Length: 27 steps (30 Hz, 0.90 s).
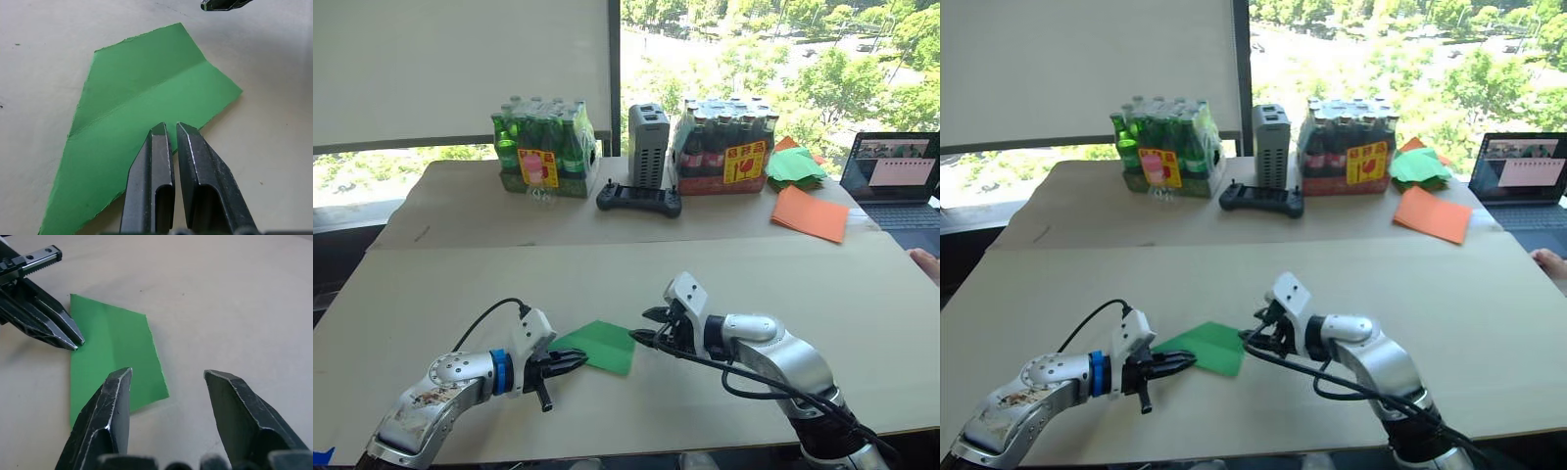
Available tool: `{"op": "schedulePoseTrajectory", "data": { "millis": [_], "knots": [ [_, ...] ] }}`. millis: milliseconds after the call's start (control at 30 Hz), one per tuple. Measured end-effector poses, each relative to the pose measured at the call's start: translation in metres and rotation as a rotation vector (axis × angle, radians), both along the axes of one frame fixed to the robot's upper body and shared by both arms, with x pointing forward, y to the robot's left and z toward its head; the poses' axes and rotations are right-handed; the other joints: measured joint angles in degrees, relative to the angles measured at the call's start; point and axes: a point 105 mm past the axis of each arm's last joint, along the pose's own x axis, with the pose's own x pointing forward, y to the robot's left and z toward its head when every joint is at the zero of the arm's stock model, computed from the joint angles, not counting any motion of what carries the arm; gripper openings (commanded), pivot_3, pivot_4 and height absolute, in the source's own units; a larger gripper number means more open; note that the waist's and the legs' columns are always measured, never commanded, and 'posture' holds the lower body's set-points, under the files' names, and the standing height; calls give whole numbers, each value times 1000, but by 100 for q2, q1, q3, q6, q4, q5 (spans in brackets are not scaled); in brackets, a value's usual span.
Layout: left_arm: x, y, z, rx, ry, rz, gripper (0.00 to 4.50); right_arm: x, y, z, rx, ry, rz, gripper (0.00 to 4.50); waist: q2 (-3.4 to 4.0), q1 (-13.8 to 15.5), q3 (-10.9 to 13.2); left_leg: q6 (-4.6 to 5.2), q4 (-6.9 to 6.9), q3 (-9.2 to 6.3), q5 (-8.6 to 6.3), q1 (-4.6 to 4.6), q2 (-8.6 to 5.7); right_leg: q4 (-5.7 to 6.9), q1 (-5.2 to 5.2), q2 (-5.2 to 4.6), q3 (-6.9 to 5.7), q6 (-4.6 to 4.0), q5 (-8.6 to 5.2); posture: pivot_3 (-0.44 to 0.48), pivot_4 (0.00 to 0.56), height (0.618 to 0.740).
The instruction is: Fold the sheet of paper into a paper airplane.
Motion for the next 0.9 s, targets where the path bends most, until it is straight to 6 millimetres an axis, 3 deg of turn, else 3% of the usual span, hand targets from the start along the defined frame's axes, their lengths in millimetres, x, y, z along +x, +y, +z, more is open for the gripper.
{"op": "schedulePoseTrajectory", "data": {
  "millis": [233, 900],
  "knots": [
    [3, -1, 3, 3, -16, -4, 336, -10, 13, -10, 93, 146, 3, 2643, 1, 6, 0, 1, 2, 0, 0, 0, -2, 0, 2, -1, 0, 0, 0, 0, 150, 675],
    [3, 0, 3, 13, -18, -2, 336, 0, 14, -23, 205, 300, -71, 2643, 1, -4, 0, 1, 1, 0, 0, 3, -1, 1, 2, 0, 0, 1, 0, 0, 150, 675]
  ]
}}
